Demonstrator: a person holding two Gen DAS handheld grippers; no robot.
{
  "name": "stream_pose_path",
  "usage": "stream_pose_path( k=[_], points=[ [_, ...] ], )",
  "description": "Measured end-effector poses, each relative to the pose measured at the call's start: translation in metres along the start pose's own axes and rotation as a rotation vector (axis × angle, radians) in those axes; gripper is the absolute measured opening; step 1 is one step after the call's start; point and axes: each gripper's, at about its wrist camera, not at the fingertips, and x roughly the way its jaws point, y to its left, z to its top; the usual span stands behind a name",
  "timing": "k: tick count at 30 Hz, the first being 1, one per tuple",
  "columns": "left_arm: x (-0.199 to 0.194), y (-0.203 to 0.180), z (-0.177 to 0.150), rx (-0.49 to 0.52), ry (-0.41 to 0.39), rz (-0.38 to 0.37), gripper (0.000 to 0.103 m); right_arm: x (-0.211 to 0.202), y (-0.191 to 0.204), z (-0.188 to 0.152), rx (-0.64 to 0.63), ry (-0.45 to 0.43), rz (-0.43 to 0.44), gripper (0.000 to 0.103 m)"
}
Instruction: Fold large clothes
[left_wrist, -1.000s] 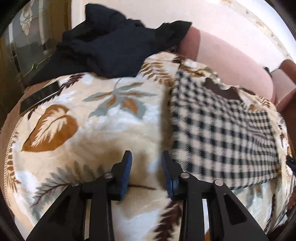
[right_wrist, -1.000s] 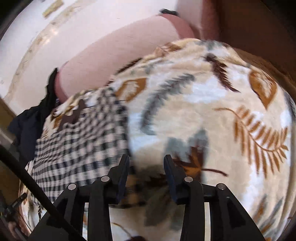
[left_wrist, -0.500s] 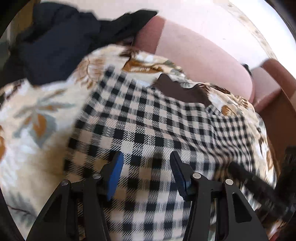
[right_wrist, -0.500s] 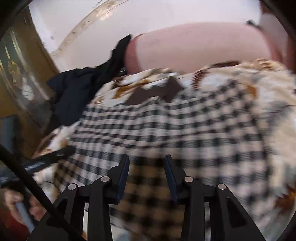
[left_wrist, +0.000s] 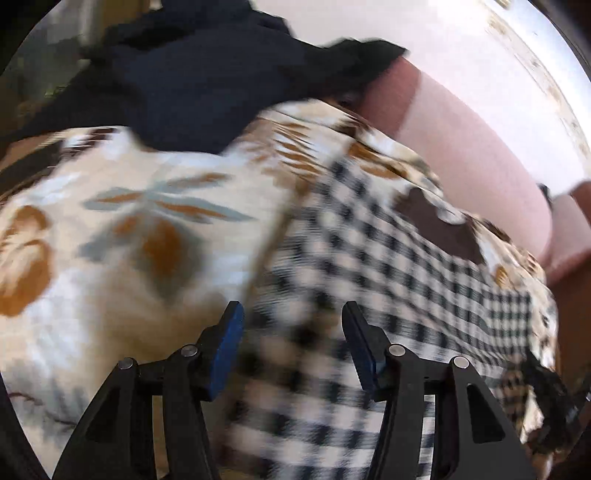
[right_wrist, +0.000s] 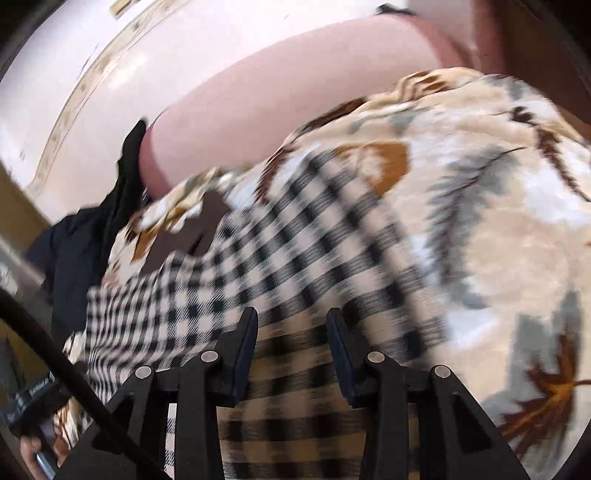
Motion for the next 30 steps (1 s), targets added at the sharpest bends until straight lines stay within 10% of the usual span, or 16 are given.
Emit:
stream_pose_path(
  k=[11, 20, 30],
  points=[
    [-0.067, 0.013, -0.036, 0.149, -0.130, 0.099, 0.054, -0.049, 0.046, -0.038, -0.204, -0.040, -0.010, 0.060],
    [-0.152, -0.023, -0.078, 0.266, -0.405, 0.186, 0.082, -0.092, 0.082, -0.088, -0.322, -0.051, 0.007, 0.065],
    [-0.157, -0.015, -0.109, 0.228, -0.297, 0.148, 0.082, -0.104, 0.091, -0.130, -0.353, -0.001, 0.048, 0.066]
  ],
)
